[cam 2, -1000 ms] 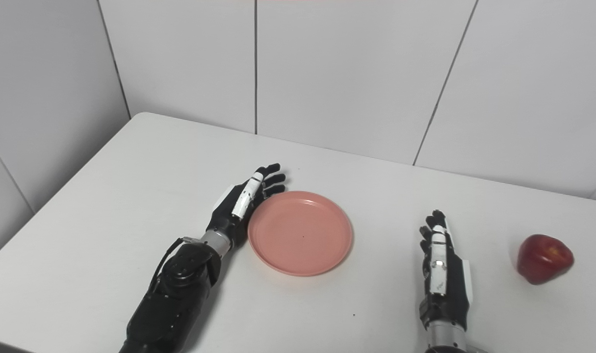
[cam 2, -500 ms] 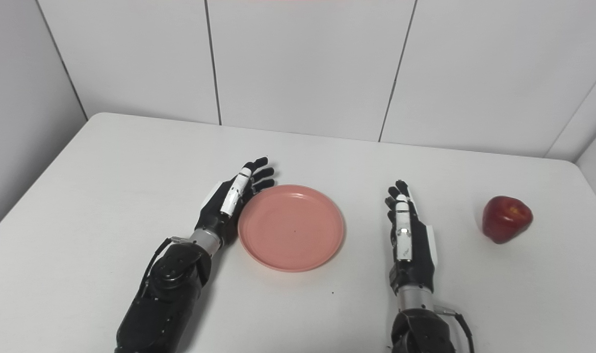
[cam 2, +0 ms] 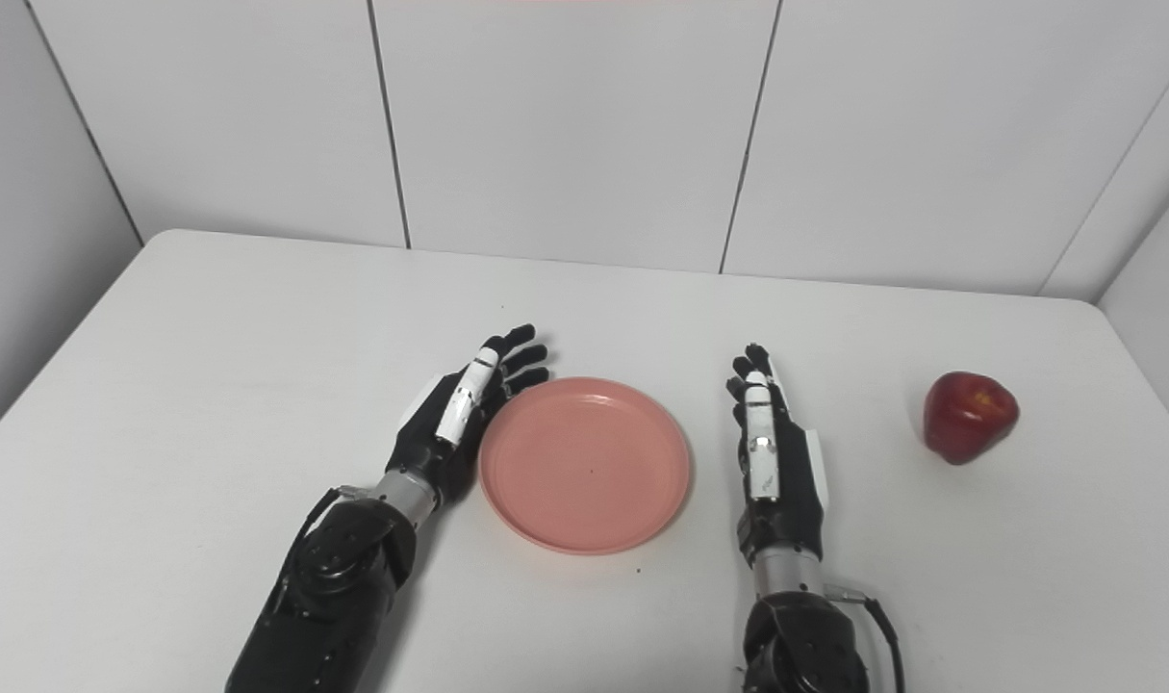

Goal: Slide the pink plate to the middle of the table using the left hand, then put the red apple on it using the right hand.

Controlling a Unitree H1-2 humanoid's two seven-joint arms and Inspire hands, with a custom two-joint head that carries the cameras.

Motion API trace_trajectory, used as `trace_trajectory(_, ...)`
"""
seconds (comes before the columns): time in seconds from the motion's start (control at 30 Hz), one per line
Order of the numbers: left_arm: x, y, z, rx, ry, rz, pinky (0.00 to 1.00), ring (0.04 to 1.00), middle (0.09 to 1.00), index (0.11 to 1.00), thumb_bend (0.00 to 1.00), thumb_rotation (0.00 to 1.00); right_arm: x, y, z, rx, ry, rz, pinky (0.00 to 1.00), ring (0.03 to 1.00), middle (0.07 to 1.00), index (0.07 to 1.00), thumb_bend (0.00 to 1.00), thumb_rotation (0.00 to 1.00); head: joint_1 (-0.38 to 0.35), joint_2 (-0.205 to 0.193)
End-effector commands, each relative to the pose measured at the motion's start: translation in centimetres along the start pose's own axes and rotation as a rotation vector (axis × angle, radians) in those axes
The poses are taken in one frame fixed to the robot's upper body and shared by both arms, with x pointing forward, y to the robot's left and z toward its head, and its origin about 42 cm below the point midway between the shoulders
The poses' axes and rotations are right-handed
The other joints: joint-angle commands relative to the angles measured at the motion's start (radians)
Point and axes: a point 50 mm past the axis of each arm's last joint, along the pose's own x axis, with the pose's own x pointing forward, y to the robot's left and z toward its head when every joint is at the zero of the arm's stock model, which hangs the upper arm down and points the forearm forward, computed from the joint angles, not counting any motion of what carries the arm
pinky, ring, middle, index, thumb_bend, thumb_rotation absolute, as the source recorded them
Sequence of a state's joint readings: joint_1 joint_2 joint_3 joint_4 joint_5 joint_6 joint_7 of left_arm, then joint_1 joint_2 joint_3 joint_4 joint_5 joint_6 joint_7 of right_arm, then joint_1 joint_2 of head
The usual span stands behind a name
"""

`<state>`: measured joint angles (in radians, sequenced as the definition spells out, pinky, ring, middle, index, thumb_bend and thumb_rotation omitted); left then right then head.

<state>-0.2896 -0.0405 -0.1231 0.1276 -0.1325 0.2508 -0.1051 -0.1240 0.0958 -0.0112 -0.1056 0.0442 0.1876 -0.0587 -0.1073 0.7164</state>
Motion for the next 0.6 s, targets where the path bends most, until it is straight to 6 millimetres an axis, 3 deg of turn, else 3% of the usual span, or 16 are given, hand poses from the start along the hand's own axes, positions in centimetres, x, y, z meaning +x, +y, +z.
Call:
trace_trajectory(0.0, 0.2, -0.7, 0.6, -0.015, -0.019, -0.035, 0.89, 0.887, 0.900, 0.890, 0.37, 1.00, 1.0, 1.1, 1.7, 0.006, -0.061, 0.014, 1.00, 0.936, 0.936, 0.940, 0.26, 1.00, 0.001, 0.001)
trace_trajectory(0.57, -0.8, 0.7, 0.5, -0.009, -0.035, 0.007, 0.89, 0.885, 0.897, 0.890, 0.37, 1.00, 1.9, 1.0, 2.8, -0.040, -0.162, -0.034, 0.99, 0.928, 0.932, 0.933, 0.30, 1.00, -0.099, -0.013)
